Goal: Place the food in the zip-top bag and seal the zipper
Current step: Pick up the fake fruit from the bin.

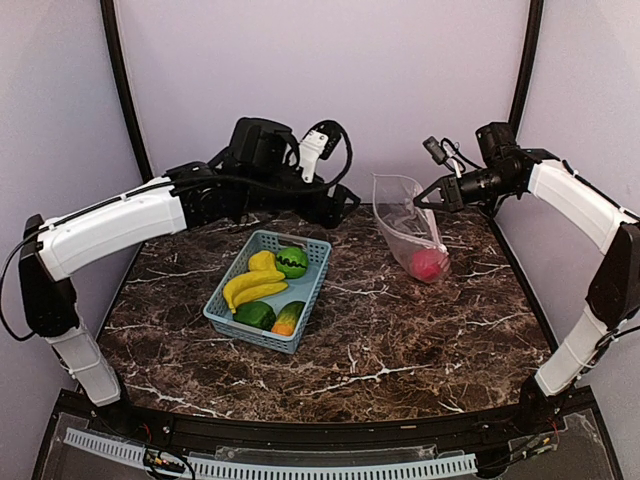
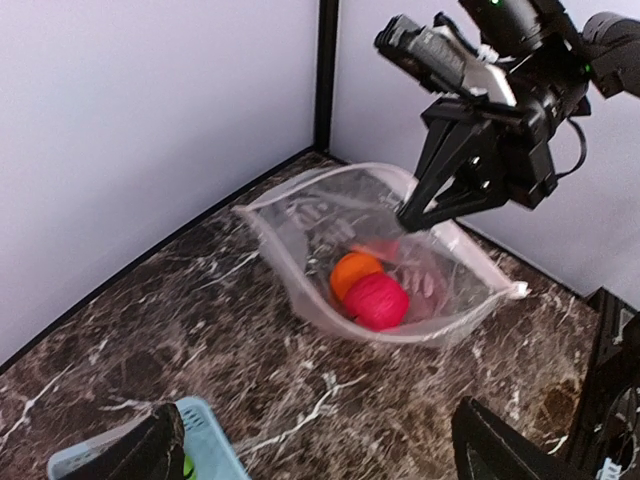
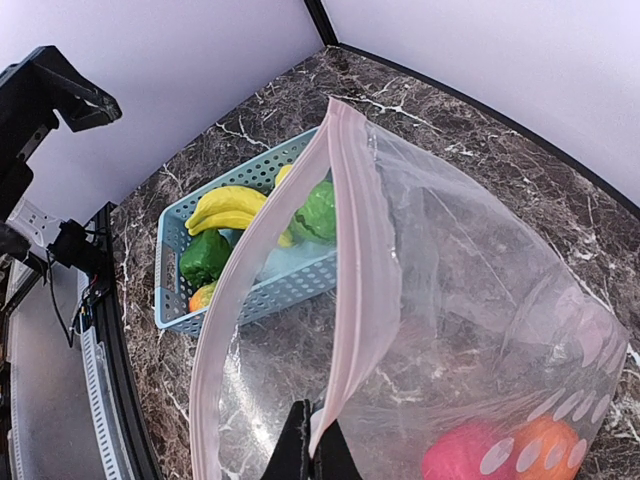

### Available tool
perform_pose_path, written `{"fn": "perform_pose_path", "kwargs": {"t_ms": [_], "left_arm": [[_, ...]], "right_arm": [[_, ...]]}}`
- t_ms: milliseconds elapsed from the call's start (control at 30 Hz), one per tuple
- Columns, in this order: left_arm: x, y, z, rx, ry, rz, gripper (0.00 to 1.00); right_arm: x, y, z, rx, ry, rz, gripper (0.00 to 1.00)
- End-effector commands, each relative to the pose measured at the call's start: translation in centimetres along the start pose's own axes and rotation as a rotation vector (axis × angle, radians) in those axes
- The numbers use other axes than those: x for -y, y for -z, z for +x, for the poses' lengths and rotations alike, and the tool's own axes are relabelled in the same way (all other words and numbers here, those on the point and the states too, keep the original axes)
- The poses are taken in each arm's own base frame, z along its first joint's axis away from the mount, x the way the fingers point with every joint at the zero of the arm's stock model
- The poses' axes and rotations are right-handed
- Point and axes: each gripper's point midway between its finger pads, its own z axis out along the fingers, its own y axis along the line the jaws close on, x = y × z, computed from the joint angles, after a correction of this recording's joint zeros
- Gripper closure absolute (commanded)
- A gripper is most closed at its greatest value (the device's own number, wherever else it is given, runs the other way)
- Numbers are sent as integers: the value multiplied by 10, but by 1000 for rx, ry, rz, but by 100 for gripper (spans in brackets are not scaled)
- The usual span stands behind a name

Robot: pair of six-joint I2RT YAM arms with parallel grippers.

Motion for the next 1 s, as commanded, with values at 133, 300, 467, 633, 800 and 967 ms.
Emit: {"fn": "perform_pose_path", "kwargs": {"t_ms": [133, 300, 467, 633, 800, 967], "left_arm": [[-84, 70, 134, -498, -1, -298, 12], [-122, 97, 189, -696, 204, -361, 25], [-119, 81, 208, -782, 149, -282, 30], [-125, 62, 218, -888, 56, -173, 31], [-150, 47, 230, -962, 30, -176, 37], [-164, 30, 247, -999, 21, -184, 39]], "right_arm": [[-4, 1, -6, 15, 26, -11, 100], [-4, 0, -4, 12, 26, -10, 100], [-3, 0, -2, 9, 24, -4, 100], [-5, 3, -2, 11, 33, 4, 100], [-4, 5, 1, 9, 45, 26, 100], [-5, 6, 1, 10, 46, 28, 100]]}}
